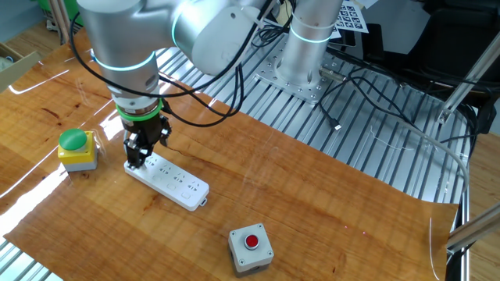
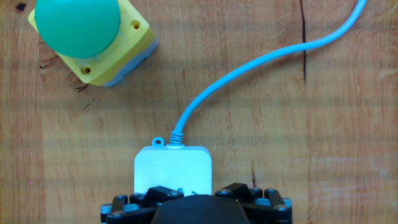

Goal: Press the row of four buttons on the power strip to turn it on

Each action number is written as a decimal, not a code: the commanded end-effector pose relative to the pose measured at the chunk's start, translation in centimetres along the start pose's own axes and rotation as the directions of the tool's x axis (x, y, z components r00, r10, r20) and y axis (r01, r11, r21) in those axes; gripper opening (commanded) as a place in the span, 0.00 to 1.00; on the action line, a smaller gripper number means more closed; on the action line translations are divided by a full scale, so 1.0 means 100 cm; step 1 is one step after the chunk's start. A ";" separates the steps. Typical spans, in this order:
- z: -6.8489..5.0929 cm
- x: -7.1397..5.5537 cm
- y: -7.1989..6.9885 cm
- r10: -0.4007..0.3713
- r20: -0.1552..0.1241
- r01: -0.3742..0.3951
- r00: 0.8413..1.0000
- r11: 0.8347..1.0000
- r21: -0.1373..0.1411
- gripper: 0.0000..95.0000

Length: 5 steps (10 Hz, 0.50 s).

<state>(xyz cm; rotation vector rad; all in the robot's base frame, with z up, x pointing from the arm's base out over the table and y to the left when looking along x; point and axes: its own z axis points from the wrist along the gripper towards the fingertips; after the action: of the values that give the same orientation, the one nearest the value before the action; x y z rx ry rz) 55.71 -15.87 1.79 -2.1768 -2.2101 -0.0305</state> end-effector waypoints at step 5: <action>0.001 0.001 -0.001 0.008 -0.010 -0.008 1.000 1.000 -0.002 0.80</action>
<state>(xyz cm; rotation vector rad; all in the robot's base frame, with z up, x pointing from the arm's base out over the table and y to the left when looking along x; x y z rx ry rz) 55.57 -15.82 1.98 -2.1812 -2.1954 -0.0438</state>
